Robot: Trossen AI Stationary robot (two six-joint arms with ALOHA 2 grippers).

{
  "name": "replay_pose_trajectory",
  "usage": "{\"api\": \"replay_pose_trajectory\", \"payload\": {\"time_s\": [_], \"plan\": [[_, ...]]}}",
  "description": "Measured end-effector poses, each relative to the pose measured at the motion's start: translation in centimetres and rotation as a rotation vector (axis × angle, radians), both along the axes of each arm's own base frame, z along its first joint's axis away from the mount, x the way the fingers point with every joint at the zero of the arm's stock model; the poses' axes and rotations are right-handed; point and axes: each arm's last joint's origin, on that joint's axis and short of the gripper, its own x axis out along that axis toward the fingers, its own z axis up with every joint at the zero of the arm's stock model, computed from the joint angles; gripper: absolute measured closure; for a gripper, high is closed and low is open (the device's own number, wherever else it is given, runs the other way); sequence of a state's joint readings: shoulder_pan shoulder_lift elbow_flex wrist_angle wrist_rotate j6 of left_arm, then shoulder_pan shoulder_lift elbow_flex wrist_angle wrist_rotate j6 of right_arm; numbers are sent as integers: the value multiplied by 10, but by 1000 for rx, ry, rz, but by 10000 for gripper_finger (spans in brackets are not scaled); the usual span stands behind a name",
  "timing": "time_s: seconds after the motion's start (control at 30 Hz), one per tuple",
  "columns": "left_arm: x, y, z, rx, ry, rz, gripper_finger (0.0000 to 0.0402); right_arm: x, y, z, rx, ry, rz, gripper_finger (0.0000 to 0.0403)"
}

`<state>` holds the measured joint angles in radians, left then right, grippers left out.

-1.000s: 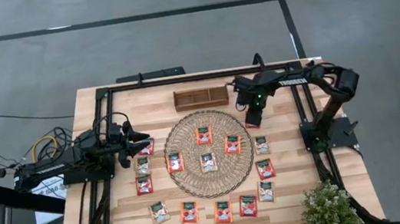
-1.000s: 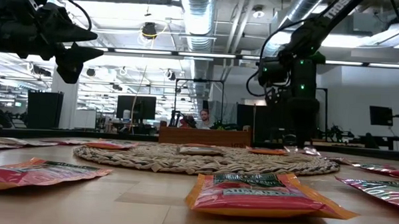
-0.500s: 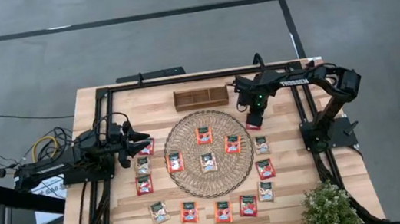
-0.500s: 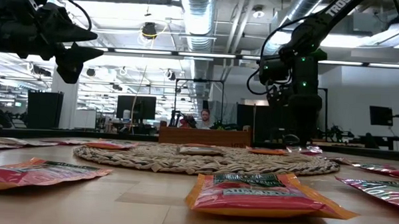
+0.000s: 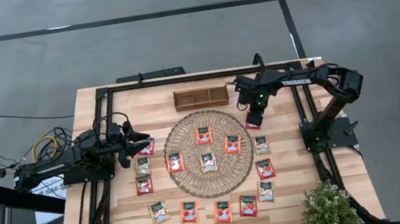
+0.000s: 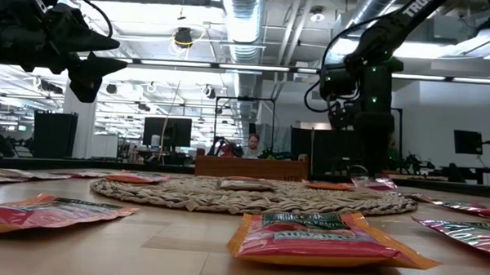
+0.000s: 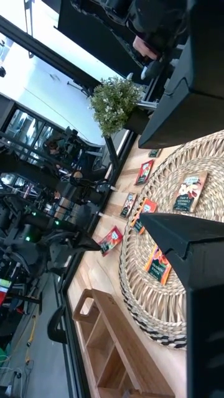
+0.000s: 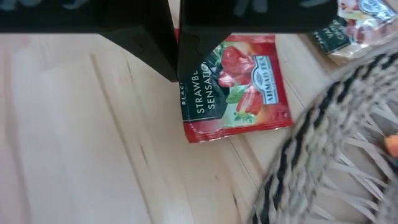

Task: Pick & Place Tea
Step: Put the red tea bag into the right section of the wooden organizer

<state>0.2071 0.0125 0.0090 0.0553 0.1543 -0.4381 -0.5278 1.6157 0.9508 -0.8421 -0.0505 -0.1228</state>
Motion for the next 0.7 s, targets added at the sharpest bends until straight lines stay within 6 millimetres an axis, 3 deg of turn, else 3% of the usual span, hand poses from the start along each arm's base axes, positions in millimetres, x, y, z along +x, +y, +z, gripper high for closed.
{"api": "replay_pose_trajectory", "payload": {"time_s": [0.4, 0.7], "plan": [[0, 0, 0, 1, 0, 0, 231, -13, 19, 46, -77, -133, -26, 403], [0, 0, 0, 1, 0, 0, 231, -15, 34, 61, -114, -178, -15, 403]]}}
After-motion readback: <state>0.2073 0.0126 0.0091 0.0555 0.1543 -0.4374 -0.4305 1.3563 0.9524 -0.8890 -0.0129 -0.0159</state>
